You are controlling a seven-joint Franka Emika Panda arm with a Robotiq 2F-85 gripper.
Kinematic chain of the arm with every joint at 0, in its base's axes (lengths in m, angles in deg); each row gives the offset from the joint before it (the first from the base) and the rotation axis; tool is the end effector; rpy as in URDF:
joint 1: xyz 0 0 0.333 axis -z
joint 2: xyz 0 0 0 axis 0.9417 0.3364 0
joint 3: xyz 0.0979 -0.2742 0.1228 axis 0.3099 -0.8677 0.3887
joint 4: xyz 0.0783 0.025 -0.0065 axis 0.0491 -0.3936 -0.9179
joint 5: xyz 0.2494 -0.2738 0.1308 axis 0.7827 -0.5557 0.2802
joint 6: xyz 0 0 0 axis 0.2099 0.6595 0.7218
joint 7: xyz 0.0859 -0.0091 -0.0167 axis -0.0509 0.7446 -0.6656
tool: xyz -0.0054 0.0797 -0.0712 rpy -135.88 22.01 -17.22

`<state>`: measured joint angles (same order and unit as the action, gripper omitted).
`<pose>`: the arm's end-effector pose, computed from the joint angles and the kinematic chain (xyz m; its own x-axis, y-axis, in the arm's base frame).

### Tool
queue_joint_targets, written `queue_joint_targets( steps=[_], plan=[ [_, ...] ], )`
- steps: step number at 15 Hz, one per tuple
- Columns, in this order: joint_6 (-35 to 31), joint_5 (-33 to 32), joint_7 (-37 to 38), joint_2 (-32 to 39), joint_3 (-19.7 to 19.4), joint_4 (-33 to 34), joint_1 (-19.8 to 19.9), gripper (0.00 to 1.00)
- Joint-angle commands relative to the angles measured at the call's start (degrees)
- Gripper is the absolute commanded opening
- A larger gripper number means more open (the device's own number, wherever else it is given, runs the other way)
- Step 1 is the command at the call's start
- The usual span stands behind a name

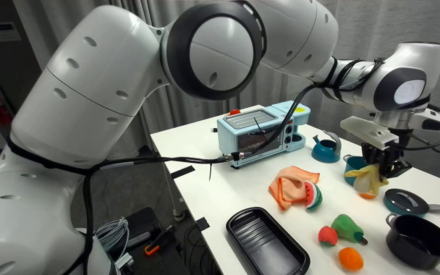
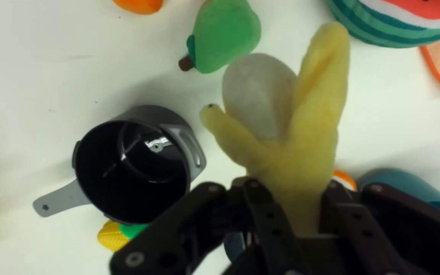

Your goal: Put the banana plush toy in the black pot and the pear plush toy in the blue pot

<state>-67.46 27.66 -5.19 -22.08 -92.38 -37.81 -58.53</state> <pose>0.7203 -0.2200 0.2992 0.8769 -0.4795 0.0341 -0.4805 -0.8765 0.0310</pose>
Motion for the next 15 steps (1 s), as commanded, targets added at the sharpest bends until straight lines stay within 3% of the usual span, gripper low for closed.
queue_joint_targets(
  steps=[1,15],
  plan=[
    [-3.7,1.9,1.4,-2.9,-0.7,-3.7,1.5,0.04],
    [-18.6,1.0,10.3,0.8,-7.4,-3.3,3.9,0.04]
  ],
)
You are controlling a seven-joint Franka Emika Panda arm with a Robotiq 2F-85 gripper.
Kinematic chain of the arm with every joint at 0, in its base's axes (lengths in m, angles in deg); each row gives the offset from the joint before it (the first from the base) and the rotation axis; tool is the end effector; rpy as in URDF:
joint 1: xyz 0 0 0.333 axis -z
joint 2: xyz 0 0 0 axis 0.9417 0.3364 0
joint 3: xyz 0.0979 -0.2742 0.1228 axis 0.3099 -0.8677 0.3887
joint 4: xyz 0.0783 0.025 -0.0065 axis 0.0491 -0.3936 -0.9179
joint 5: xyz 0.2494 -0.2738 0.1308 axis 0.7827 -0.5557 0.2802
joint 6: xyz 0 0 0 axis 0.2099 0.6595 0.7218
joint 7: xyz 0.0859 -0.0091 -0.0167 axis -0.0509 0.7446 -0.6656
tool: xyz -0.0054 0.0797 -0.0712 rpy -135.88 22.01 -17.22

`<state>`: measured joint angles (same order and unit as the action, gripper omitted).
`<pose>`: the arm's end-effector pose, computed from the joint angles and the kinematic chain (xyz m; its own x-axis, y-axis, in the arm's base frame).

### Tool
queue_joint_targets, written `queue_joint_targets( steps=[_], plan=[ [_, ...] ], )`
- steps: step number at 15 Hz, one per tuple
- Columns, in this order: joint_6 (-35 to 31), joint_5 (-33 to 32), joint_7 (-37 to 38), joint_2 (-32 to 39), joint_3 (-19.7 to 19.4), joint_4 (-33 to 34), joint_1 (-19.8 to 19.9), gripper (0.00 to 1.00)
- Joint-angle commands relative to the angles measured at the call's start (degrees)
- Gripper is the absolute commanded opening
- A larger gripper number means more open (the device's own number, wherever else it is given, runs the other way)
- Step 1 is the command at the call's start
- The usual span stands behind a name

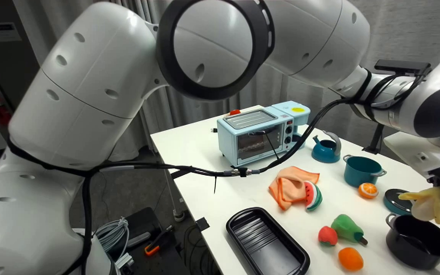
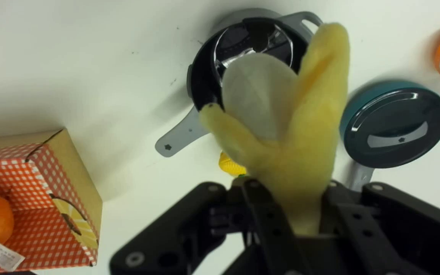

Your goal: Put the banana plush toy in the black pot and the pear plush toy in the blue pot

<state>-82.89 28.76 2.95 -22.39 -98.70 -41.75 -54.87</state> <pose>0.6908 -0.3293 0.3057 0.6822 -0.6825 0.2623 -0.7101 -0.7039 0.0157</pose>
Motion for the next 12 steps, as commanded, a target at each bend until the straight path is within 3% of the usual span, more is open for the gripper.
queue_joint_targets(
  steps=[1,2,4,12],
  plan=[
    [-4.2,-0.1,2.8,1.5,-1.5,0.8,0.3,0.04],
    [-4.6,-0.1,3.3,1.8,-1.8,1.1,0.3,0.04],
    [-5.2,0.0,4.1,2.3,-2.1,1.3,0.3,0.41],
    [-5.4,-0.1,4.3,3.1,-2.3,2.4,0.3,0.99]
  ],
)
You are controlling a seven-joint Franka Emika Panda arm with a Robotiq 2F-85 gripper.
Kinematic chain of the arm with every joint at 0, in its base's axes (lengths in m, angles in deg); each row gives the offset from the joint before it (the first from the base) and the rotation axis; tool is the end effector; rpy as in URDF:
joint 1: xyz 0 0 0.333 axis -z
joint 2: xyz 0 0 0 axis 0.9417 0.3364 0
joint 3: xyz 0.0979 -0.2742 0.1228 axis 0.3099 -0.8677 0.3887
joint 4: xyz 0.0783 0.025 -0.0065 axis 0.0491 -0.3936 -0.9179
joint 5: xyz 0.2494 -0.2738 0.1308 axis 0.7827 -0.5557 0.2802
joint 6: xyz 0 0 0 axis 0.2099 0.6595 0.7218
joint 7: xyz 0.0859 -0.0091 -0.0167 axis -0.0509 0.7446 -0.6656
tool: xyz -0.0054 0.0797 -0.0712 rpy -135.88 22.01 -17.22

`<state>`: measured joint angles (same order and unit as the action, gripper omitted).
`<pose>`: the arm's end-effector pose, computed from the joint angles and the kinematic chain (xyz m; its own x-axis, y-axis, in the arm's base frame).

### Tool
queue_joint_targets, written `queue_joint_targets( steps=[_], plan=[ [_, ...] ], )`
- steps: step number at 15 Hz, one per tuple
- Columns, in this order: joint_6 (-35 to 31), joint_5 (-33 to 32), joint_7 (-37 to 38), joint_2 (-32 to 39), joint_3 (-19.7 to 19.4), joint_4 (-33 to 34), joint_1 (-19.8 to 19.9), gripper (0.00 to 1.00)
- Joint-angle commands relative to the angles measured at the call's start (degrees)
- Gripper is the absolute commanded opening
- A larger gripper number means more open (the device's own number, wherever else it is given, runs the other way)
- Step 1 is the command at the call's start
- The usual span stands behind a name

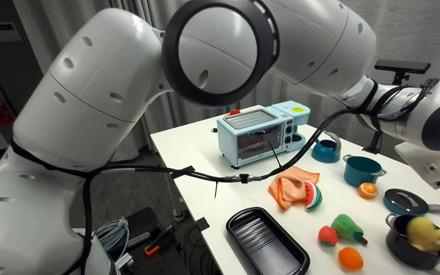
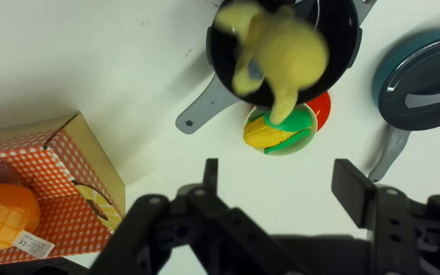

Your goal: Put the banana plush toy in the black pot and the pear plush toy in the blue pot

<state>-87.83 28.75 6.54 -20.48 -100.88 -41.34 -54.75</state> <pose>0.6878 -0.3519 0.2976 0.6112 -0.7179 0.3332 -0.7630 -0.6464 0.0070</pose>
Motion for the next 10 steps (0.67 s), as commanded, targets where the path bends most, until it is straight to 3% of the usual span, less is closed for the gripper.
queue_joint_targets(
  steps=[1,5,10],
  plan=[
    [-0.5,-0.1,0.7,1.2,-0.1,2.1,0.2,1.0],
    [0.9,0.2,-0.5,0.5,0.8,2.0,0.2,1.0],
    [6.2,2.2,-5.7,-2.0,5.3,0.5,1.0,1.0]
  ],
)
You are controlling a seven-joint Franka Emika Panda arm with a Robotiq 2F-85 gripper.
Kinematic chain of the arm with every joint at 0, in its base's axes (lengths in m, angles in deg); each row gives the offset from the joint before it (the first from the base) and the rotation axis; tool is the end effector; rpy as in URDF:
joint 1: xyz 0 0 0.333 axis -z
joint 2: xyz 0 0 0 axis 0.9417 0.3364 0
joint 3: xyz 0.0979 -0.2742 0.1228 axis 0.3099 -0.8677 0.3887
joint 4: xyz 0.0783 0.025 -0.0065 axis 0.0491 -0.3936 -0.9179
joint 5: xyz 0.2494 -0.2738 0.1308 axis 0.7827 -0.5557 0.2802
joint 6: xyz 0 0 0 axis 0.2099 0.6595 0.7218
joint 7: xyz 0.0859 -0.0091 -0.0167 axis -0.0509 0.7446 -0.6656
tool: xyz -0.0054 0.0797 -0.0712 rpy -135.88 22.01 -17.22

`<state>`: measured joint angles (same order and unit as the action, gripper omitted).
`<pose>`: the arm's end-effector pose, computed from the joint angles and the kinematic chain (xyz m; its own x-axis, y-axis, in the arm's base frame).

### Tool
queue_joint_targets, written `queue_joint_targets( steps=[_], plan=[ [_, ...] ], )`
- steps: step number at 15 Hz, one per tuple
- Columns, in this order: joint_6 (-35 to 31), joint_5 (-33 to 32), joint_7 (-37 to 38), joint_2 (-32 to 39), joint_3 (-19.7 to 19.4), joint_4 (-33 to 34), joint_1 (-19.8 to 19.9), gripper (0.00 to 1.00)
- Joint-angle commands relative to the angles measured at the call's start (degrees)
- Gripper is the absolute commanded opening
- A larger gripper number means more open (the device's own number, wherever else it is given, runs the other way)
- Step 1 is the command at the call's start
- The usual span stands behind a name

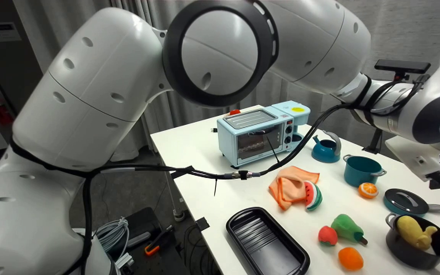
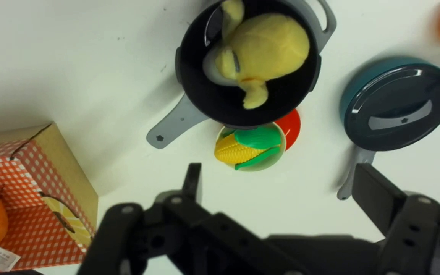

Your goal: Put the banana plush toy in the black pot and the pear plush toy in the blue pot

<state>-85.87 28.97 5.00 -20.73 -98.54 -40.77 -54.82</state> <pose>0.6979 -0.3298 0.2975 0.6515 -0.6973 0.2989 -0.7292 -0.6843 -0.0070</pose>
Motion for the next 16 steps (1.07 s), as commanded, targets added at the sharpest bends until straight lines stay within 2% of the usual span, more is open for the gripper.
queue_joint_targets(
  steps=[1,5,16],
  plan=[
    [5.5,2.2,-4.9,-1.9,3.5,0.0,1.0,1.0],
    [9.6,2.8,-8.0,-1.7,5.6,-0.2,0.6,1.0],
    [12.5,0.8,-11.6,3.7,7.3,-1.8,-2.8,1.0]
  ],
)
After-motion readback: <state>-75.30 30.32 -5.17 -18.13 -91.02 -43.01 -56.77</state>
